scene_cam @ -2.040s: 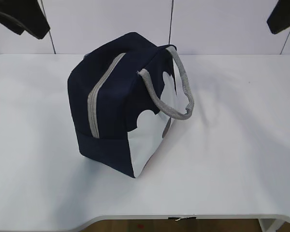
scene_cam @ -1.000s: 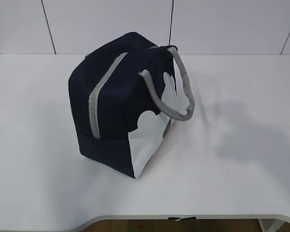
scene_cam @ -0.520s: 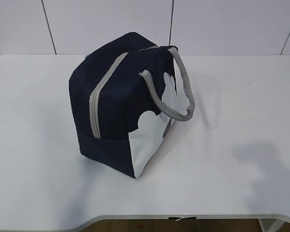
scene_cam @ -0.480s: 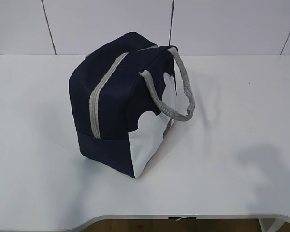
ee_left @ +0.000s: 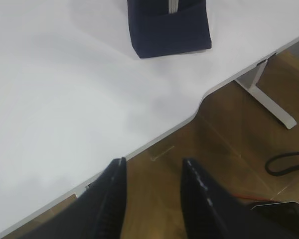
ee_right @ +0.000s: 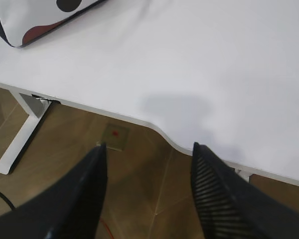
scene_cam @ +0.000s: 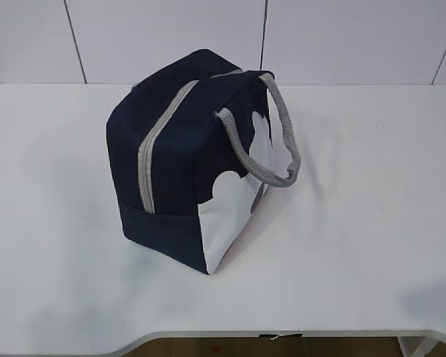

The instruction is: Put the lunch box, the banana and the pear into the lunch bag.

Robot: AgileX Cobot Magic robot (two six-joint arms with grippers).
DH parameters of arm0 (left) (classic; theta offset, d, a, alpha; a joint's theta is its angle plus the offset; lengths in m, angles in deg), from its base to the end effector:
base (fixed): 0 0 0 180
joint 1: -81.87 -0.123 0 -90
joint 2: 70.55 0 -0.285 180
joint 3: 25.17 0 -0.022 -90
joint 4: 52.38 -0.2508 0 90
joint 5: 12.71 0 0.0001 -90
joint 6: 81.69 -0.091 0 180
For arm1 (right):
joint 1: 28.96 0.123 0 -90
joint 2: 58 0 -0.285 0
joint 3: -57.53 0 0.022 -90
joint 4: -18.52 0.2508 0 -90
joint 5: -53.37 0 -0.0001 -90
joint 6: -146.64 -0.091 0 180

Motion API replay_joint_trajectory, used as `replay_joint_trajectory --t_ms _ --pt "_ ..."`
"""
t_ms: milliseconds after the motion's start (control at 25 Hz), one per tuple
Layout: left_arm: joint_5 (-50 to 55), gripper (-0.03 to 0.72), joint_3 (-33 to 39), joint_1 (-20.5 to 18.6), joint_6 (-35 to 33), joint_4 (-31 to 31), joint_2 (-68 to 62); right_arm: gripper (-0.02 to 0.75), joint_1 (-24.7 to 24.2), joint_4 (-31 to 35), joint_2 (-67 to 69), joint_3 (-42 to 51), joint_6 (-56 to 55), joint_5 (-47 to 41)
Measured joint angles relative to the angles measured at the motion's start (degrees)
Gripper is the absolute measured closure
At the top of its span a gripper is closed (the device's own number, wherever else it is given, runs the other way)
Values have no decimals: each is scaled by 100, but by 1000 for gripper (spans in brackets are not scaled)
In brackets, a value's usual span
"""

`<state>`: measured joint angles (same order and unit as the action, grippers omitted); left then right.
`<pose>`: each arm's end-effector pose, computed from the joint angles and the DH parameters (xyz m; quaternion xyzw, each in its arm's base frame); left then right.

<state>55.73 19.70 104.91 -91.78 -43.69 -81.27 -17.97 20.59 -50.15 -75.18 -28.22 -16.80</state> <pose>-0.0149 -0.0076 0.2857 0.2592 0.8416 -0.1276 0.4564 -0.0153 0.0002 0.2707 -0.1269 0.8790 0.0413 0.4578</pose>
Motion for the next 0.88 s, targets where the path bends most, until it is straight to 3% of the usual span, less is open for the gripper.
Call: replay_joint_trajectory --t_ms 880 --pt "-434 443 233 0 -9 -141 187 300 0 -111 -104 191 0 372"
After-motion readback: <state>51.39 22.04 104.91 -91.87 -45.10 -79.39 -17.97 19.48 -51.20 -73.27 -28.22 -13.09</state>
